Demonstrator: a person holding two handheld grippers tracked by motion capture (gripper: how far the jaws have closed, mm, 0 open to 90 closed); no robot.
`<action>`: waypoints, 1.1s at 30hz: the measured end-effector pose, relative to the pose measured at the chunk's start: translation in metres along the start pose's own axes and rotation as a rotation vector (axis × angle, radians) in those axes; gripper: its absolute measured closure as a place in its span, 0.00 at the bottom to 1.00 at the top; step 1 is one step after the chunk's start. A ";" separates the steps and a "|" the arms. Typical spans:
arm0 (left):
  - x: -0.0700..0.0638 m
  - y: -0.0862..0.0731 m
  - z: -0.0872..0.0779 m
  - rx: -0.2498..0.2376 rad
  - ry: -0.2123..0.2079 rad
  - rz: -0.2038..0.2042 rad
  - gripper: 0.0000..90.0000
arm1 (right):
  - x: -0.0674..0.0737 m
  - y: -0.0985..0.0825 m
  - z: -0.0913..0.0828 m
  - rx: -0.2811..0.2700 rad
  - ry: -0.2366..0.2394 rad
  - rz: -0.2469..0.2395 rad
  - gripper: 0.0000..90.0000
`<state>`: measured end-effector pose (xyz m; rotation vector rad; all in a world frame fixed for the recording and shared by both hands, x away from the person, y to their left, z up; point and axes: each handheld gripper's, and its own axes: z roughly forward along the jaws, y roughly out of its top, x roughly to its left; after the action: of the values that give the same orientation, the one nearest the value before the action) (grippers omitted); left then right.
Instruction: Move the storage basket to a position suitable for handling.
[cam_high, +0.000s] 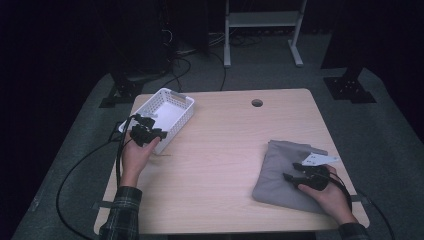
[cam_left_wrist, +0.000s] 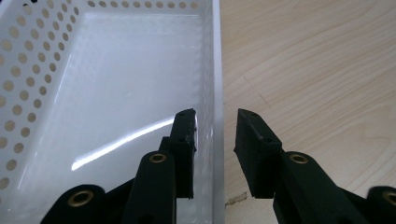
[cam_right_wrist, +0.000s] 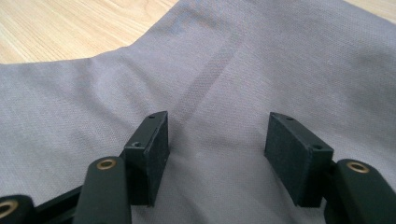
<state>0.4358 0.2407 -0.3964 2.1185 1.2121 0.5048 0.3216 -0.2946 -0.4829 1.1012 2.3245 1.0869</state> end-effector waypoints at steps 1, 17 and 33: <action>0.000 -0.001 0.001 0.007 0.003 0.001 0.74 | 0.000 0.000 0.000 0.000 0.000 0.000 0.43; -0.010 -0.004 0.009 0.091 -0.010 0.021 0.92 | 0.000 0.000 0.000 0.000 0.002 0.002 0.43; -0.063 -0.014 -0.010 0.105 -0.098 0.025 0.92 | -0.002 0.000 0.000 0.000 0.017 -0.003 0.43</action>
<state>0.3892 0.1953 -0.3998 2.2218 1.1819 0.3508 0.3224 -0.2962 -0.4828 1.0926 2.3384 1.0994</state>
